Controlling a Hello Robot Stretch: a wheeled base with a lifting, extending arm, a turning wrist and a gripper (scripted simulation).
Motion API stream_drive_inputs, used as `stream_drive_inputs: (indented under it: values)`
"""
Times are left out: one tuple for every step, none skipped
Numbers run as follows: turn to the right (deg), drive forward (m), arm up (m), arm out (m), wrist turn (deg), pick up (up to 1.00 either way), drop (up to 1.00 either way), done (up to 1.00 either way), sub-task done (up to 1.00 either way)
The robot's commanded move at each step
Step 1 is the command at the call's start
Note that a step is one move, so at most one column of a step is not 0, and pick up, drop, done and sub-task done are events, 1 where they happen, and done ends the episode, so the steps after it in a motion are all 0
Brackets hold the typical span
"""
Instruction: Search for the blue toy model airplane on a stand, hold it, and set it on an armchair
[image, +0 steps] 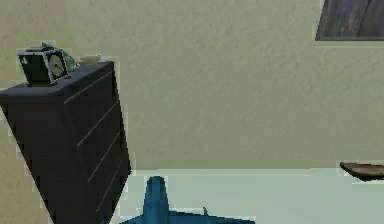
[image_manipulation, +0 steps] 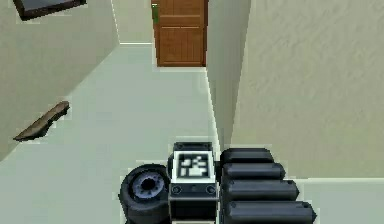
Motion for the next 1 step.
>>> stream_drive_inputs:
  values:
    - [15.0,0.0,0.0,0.0,0.0,0.0,0.0,0.0,0.0]
